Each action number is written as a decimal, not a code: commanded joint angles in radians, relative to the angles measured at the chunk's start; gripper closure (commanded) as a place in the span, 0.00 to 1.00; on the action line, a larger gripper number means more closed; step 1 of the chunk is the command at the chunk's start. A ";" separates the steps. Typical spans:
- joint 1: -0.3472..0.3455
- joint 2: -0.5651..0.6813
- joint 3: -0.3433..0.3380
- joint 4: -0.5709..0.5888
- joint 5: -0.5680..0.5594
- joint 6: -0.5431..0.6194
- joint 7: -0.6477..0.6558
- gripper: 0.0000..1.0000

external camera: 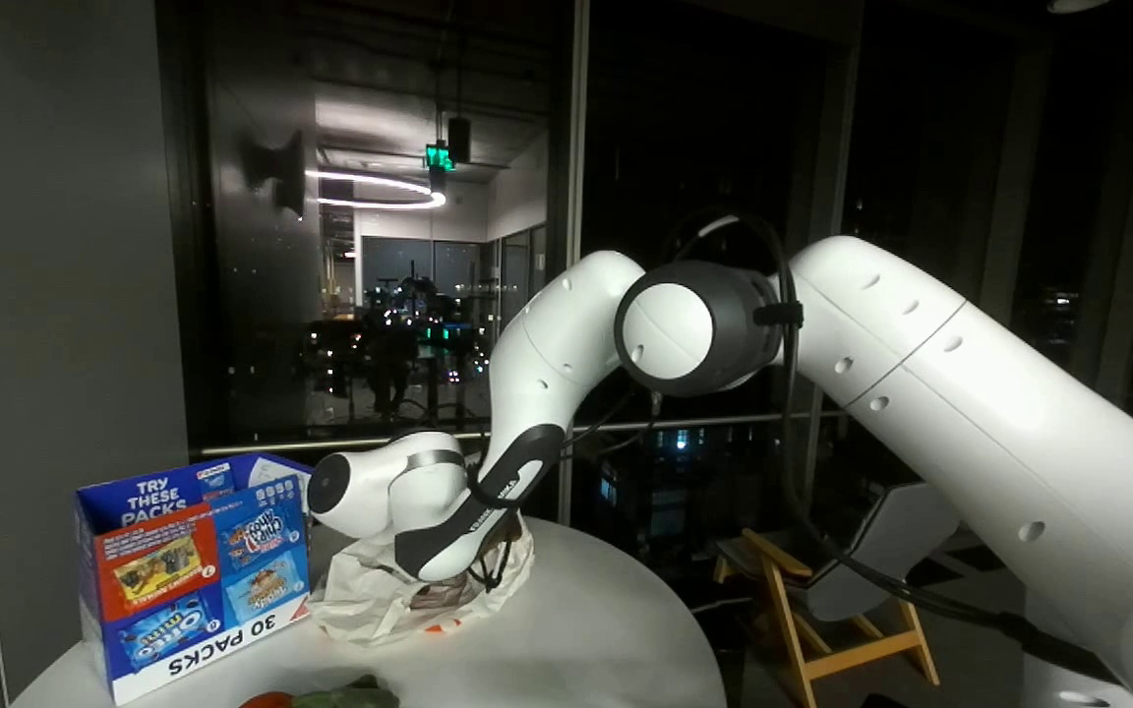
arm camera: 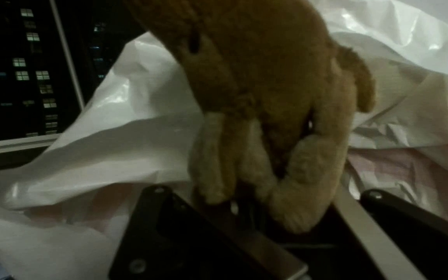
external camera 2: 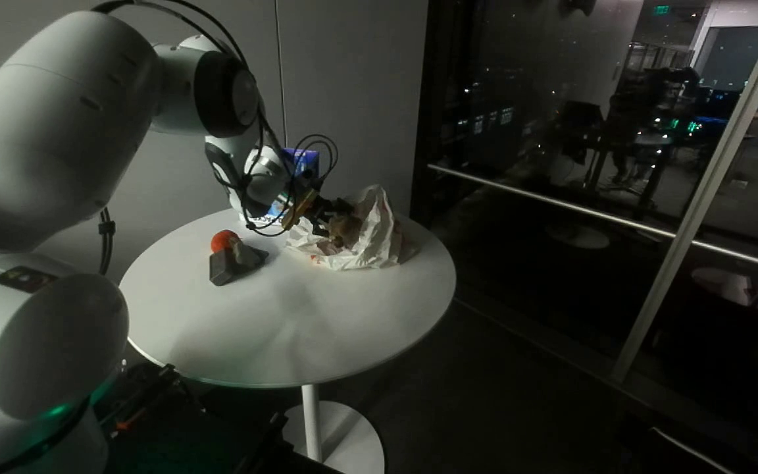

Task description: Pick up all the items on the table except the blue box and put them into the plastic bag one by one

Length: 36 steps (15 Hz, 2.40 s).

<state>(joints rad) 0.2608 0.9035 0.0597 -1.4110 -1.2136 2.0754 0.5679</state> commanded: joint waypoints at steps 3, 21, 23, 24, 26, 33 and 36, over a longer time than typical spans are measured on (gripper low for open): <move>0.036 0.010 -0.056 0.049 -0.100 0.032 -0.017 0.94; -0.029 -0.193 0.083 -0.227 0.174 0.142 -0.245 0.00; -0.040 -0.257 0.115 -0.322 0.256 0.186 -0.288 0.00; -0.045 -0.288 0.132 -0.368 0.305 0.202 -0.320 0.01; -0.057 -0.364 0.162 -0.476 0.396 0.256 -0.385 0.00; -0.092 -0.566 0.260 -0.771 0.796 0.403 -0.782 0.00; -0.106 -0.556 0.300 -0.812 0.952 0.457 -0.981 0.00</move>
<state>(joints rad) 0.1904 0.3743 0.3165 -2.1541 -0.3878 2.4628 -0.2353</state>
